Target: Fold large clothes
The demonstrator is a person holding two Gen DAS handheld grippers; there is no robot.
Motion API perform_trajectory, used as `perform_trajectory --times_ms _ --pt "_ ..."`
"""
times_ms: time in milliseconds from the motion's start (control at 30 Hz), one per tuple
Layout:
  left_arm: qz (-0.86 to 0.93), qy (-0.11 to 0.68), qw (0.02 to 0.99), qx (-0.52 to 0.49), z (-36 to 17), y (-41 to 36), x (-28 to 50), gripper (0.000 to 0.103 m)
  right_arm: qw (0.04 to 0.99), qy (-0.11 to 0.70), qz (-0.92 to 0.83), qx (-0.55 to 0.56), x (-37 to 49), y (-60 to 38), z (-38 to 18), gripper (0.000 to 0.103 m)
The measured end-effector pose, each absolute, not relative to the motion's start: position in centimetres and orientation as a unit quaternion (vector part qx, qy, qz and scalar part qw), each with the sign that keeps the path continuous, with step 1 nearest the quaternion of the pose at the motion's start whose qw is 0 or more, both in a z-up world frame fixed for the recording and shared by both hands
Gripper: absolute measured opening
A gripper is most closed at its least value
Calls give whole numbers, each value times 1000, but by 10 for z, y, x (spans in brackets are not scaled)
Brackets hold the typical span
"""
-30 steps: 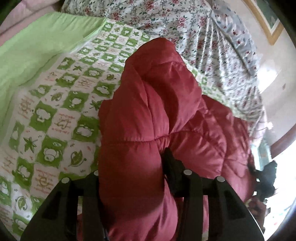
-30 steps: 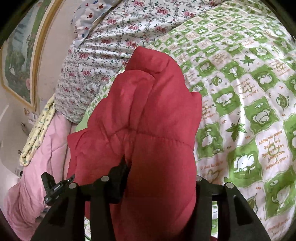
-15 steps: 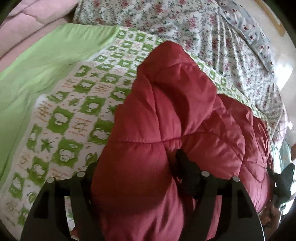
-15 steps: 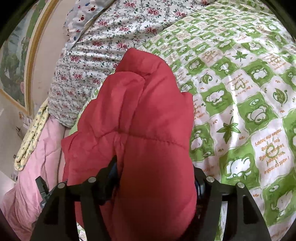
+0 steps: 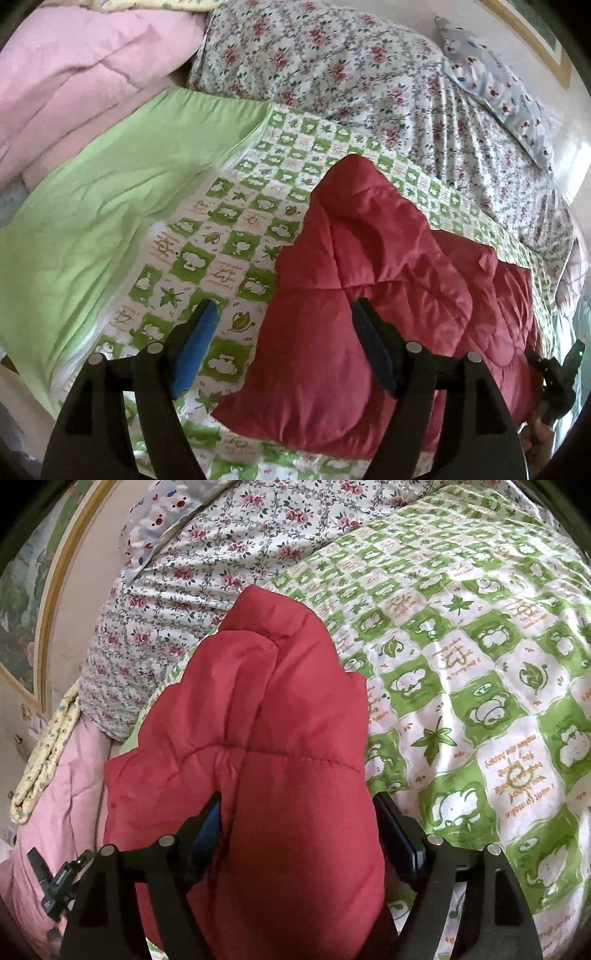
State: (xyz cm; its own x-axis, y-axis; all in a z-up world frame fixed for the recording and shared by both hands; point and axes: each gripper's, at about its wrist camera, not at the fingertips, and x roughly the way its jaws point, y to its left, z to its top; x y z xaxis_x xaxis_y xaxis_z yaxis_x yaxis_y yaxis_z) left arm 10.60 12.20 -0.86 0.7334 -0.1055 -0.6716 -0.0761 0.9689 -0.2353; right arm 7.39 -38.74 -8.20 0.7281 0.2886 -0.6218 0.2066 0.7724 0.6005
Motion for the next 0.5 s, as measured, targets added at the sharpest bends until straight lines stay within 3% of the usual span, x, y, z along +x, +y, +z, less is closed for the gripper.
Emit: perform_trajectory --times_ms 500 --pt "-94 355 930 -13 -1 34 71 75 913 306 -80 259 19 -369 -37 86"
